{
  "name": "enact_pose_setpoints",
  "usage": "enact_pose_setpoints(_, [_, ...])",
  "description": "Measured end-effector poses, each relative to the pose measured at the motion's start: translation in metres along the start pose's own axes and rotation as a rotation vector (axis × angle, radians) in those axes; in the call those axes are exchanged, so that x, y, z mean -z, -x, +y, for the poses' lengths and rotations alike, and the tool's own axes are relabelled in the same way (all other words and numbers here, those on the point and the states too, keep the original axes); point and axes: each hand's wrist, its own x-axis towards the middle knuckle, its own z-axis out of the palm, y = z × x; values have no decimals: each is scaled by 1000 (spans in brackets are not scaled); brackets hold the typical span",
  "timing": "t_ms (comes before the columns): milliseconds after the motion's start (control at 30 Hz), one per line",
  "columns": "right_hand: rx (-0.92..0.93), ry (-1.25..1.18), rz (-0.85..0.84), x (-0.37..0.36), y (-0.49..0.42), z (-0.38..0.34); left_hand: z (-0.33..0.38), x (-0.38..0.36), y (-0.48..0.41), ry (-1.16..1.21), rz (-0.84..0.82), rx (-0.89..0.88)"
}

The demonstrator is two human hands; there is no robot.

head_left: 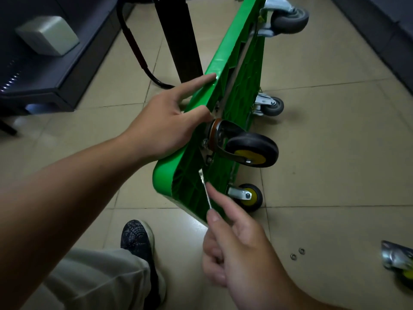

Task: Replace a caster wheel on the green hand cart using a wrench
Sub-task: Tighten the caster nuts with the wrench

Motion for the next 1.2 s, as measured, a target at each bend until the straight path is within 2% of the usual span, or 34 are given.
enact_pose_setpoints(100, [353, 417, 46, 31, -13, 20, 0, -1, -1, 14, -18, -4])
enact_pose_setpoints(200, [586, 897, 28, 75, -47, 32, -2, -1, -2, 24, -17, -2])
enact_pose_setpoints(267, [713, 1111, 29, 98, -68, 39, -2, -1, -2, 33, -13, -1])
enact_pose_setpoints(567, [1003, 1262, -89, 135, -142, 42, 0, 0, 0, 59, -15, 4])
enact_pose_setpoints(700, [935, 1157, -129, 127, -150, 63, 2, 1, 1, 51, 7, 5])
enact_pose_setpoints(900, [789, 933, 10, 111, -132, 81, 4, 0, 1, 48, 31, 7])
enact_pose_setpoints(1033, [647, 910, 149, 99, -125, 72, 8, -2, 3, 43, 41, 10])
enact_pose_setpoints(1200, [575, 971, 132, 106, -117, 65, 10, -2, 5, 73, 5, 26])
